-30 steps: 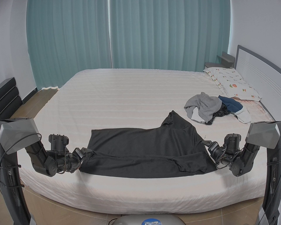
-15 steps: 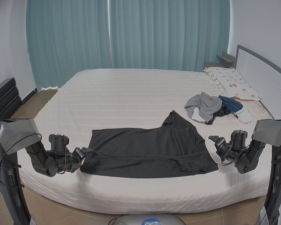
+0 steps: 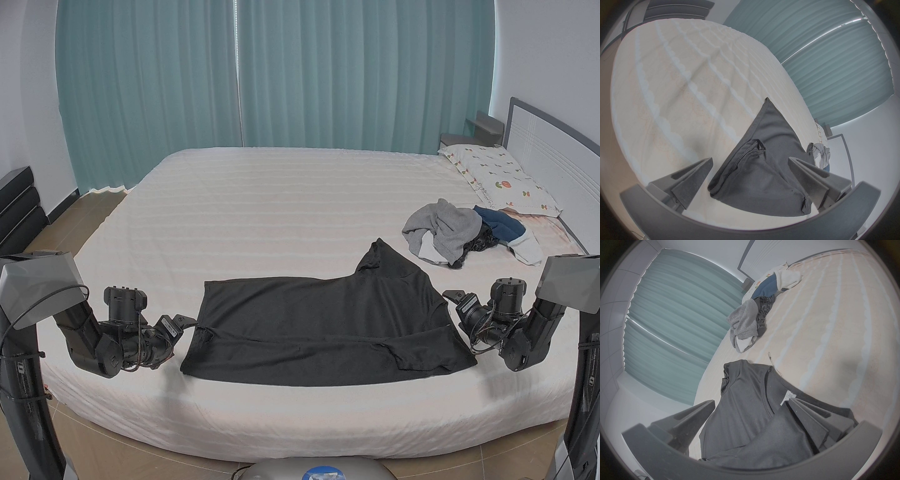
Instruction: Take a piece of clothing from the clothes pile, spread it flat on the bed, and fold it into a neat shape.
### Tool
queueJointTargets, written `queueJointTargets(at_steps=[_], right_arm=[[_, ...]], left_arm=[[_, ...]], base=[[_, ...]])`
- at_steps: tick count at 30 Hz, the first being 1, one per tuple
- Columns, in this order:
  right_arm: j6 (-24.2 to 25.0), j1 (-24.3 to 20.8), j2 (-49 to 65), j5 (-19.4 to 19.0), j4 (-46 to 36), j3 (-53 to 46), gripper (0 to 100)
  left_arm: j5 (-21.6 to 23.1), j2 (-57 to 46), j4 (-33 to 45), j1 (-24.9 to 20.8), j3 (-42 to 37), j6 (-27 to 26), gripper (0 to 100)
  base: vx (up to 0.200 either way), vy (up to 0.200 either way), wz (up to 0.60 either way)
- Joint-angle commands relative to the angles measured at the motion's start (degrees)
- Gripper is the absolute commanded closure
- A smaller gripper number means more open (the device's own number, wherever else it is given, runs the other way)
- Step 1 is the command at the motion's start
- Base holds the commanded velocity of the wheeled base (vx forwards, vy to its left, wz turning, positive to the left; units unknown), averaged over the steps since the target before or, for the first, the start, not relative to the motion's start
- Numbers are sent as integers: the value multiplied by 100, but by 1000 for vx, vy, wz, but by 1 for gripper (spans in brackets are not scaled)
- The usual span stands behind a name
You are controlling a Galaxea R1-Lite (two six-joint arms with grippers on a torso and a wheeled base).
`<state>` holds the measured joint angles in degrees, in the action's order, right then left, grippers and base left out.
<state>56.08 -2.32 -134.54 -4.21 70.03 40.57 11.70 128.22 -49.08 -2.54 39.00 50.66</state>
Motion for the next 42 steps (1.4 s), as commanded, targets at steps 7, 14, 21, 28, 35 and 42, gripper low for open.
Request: queueJointTargets(at_steps=[7,14,21,28,35,42], right_arm=[[-9,-14,-20,-1,1,-5,0],[-9,-14,-29,-1,1,-5,0],[-9,-23,-29,-1,1,-5,0],[-9,-32,-46,-1,-7,-14,0],[88,-32,-55,-72,-7,-40,0],[325,-32,-134,-388,1,-137,0]], left_arm=[[-1,-8,-5,-1,20,5,0],[-1,-43,12,-10,-6,66,0],[-10,-60,21,-89,-6,119,0],[-10,-60,12,-107,11,119,0],[-151,-87,39,25,363,251,0],[-274,-16,100,183,1119,216,0]], base=[[29,0,0],[0,-29,0],[0,-200,0],[0,-86,0],[0,0,0],[0,0,0]])
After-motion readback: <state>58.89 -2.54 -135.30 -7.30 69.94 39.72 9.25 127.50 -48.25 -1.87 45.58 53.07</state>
